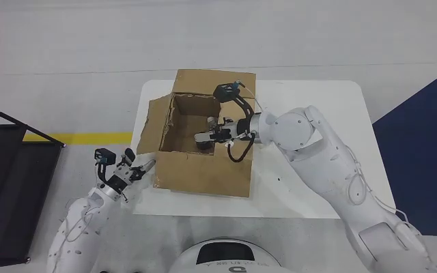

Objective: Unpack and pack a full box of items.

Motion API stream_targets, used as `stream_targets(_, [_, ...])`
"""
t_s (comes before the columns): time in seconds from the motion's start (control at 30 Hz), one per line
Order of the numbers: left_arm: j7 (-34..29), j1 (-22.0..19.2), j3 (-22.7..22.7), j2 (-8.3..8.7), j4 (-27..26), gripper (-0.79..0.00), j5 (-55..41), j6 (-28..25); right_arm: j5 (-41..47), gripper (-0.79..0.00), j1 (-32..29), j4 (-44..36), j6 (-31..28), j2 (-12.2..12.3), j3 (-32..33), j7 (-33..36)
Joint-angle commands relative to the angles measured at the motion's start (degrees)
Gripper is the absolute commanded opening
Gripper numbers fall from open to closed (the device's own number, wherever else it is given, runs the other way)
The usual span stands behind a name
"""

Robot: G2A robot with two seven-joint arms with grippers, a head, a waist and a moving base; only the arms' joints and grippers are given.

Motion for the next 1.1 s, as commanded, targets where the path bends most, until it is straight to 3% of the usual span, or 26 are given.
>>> stream_targets(0.0, [0.23, -0.09, 0.45, 0.01, 0.4, 0.0, 0.47, -0.02, 0.01, 0.0, 0.01, 0.02, 0.0, 0.0, 0.0, 0.01])
stream_targets(0.33, [4.51, -4.22, 1.81, -1.12, 1.14, 0.0, -5.32, 12.76, 0.01, 0.0, 0.01, 0.02, 0.0, 0.0, 0.0, 0.01])
stream_targets(0.6, [7.46, -4.96, 1.19, -1.14, -2.32, 0.0, -9.59, 7.49, 0.01, 0.0, 0.01, 0.02, 0.0, 0.0, 0.0, 0.01])
stream_targets(0.83, [-0.71, -8.24, 3.49, -1.11, -10.33, 0.0, -7.55, 10.2, 0.01, 0.0, 0.01, 0.02, 0.0, 0.0, 0.0, 0.01])
stream_targets(1.07, [-16.65, -13.63, 6.78, -0.97, -9.39, 0.0, -7.43, 13.25, 0.01, 0.0, 0.01, 0.02, 0.0, 0.0, 0.0, 0.01])
